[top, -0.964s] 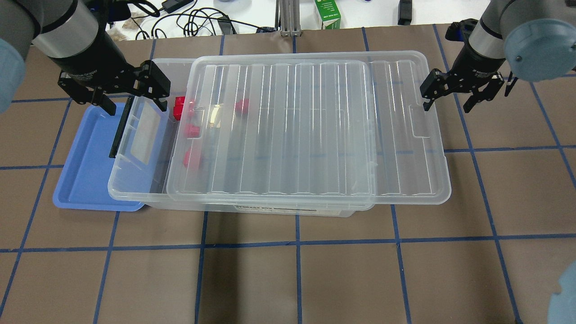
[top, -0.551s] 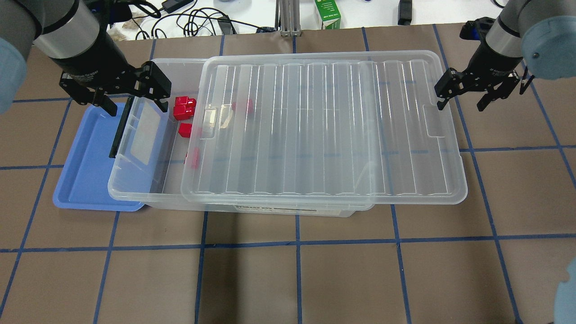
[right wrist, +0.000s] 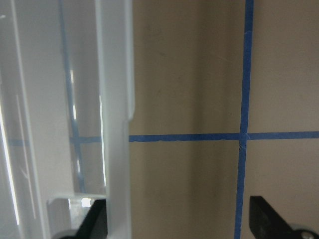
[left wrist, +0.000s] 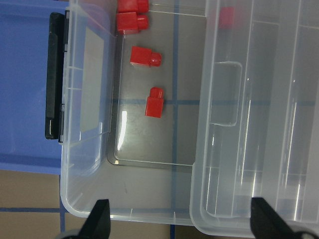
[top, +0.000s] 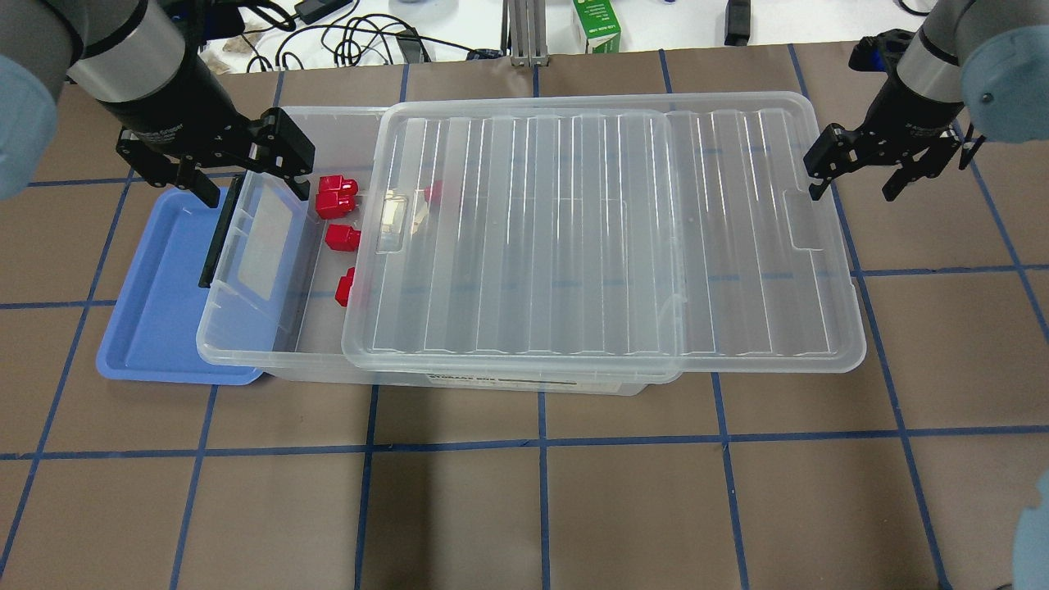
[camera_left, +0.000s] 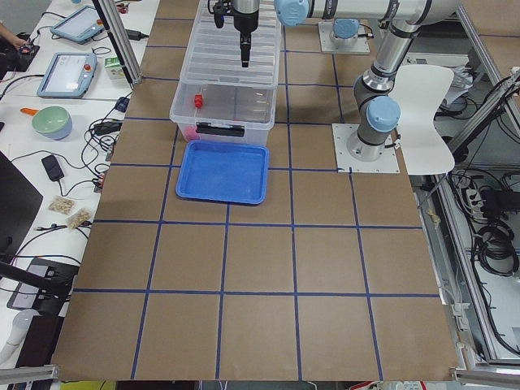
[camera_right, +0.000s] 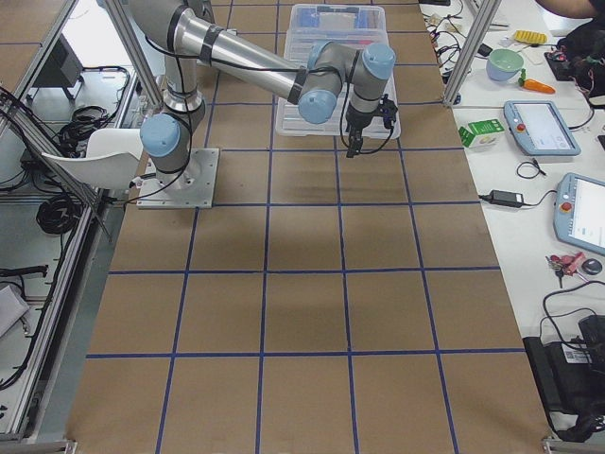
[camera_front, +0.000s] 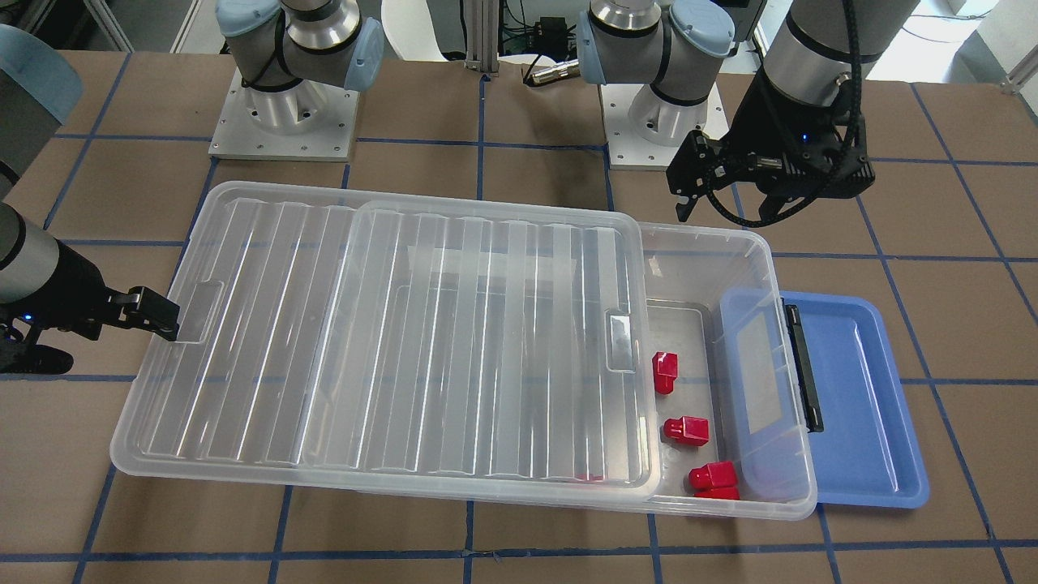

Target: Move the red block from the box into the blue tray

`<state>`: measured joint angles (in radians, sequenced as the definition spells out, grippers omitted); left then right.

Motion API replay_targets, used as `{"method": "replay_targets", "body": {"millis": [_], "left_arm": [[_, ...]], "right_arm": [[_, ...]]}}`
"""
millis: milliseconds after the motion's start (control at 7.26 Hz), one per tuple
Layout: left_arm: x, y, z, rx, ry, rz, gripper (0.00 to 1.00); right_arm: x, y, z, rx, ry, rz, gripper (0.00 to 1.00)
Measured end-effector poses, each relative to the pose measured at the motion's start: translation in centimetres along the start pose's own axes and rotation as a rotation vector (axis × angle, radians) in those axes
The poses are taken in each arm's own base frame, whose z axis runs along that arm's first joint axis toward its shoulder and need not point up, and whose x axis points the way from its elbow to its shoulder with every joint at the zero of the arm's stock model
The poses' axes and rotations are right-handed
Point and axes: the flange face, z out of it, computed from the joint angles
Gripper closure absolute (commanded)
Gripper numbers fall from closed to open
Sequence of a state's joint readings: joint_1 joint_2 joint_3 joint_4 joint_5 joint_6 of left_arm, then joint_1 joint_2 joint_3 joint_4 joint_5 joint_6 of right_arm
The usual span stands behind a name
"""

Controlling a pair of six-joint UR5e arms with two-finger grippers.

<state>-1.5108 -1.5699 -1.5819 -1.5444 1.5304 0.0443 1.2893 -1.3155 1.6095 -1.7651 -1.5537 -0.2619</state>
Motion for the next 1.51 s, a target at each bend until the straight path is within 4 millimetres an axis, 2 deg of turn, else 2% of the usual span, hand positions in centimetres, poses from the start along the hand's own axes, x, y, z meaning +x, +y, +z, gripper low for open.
{"method": "replay_targets", "body": {"millis": [413, 551, 826, 1101, 1239, 1514], "left_arm": [[-0.4, -4.0, 5.5, -0.034, 0.005, -0.012, 0.00], [-0.5, -4.6, 7.9, -0.047, 0.005, -0.012, 0.00], [-0.6, -5.1, 12.8, -0.014, 0.003, 0.004, 0.00], [-0.7, -5.1, 16.4, -0.014, -0.002, 0.004, 0.00], [-0.7, -4.9, 17.5, -0.024, -0.003, 0.011, 0.00], [-0.8, -4.8, 18.9, -0.046, 0.002, 0.013, 0.00]], "right_arm": [[2.5, 0.2, -0.2, -0.003, 0.016, -0.013, 0.00], [2.9, 0.2, -0.2, -0.004, 0.015, -0.018, 0.00], [3.1, 0.3, -0.4, -0.001, 0.013, -0.020, 0.00], [2.4, 0.5, -1.2, 0.016, 0.010, -0.017, 0.00], [2.0, 0.7, -2.0, 0.029, 0.012, -0.016, 0.00], [0.8, 1.7, -5.2, 0.048, 0.018, 0.010, 0.00]]}}
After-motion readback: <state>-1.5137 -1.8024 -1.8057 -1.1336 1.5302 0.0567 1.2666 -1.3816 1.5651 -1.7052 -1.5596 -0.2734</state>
